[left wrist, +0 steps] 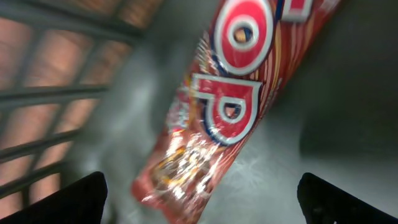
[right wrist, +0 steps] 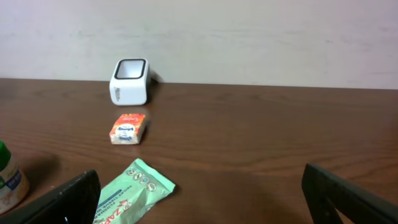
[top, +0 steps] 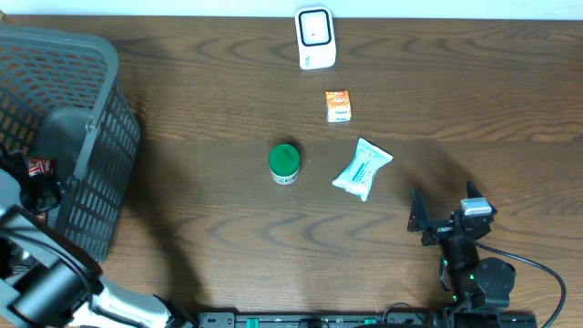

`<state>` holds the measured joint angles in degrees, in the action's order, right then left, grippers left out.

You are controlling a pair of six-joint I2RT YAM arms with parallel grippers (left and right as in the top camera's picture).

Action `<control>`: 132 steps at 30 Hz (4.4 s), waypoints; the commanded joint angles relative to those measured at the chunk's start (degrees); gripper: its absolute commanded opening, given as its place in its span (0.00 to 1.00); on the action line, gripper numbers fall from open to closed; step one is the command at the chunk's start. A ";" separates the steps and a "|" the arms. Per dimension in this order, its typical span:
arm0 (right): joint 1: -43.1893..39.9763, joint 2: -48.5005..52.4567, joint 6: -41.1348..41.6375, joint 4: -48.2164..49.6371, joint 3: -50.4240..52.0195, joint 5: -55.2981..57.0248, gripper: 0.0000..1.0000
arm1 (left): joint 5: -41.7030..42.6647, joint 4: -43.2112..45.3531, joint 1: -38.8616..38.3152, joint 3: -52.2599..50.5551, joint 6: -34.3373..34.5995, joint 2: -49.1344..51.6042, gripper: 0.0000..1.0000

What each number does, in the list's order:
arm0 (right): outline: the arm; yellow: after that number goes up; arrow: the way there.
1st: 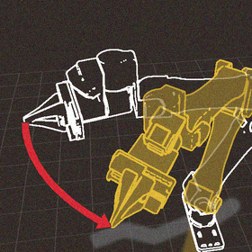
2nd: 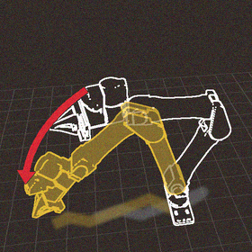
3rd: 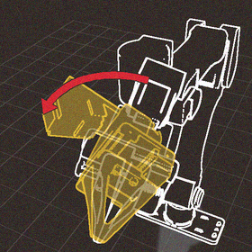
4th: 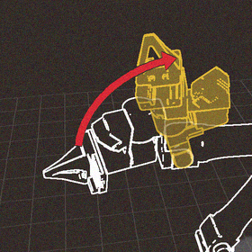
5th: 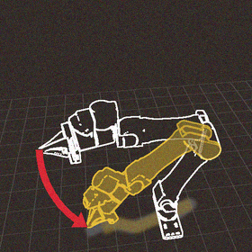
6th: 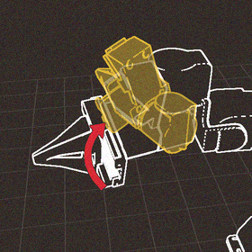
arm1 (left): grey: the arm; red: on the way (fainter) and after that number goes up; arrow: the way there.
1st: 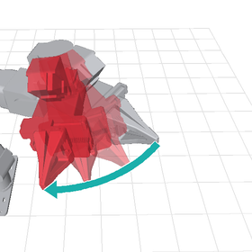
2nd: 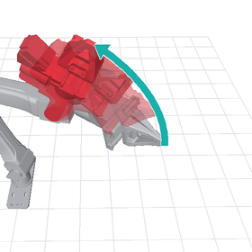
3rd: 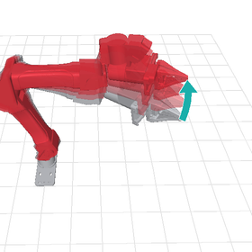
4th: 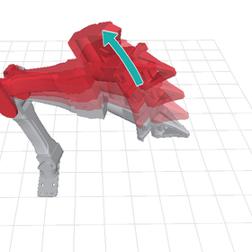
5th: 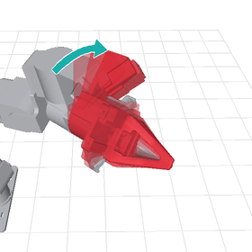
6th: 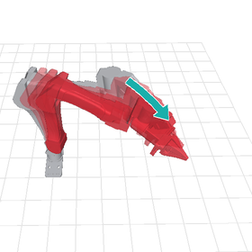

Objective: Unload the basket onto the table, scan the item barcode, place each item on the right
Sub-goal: 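Reach the left gripper into the basket and grasp the red Top bar, then lift the red Top bar out and carry it toward the table centre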

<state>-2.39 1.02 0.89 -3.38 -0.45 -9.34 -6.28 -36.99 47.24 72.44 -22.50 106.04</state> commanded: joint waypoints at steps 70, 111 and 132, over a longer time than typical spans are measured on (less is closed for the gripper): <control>0.35 -0.15 0.79 -0.20 0.13 0.07 0.99 | 96.32 7.19 -47.87 4.55 -12.02 -17.40 0.07; 0.35 -0.15 0.79 -0.20 0.13 0.07 0.99 | 96.37 6.10 -69.88 4.48 4.42 5.31 0.07; 0.35 -0.15 0.79 -0.20 0.13 0.07 0.99 | 96.37 7.13 -66.23 4.48 9.01 5.31 0.07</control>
<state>-2.39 1.02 0.91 -3.38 -0.45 -9.32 88.42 -29.95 -18.96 76.86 -14.59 110.96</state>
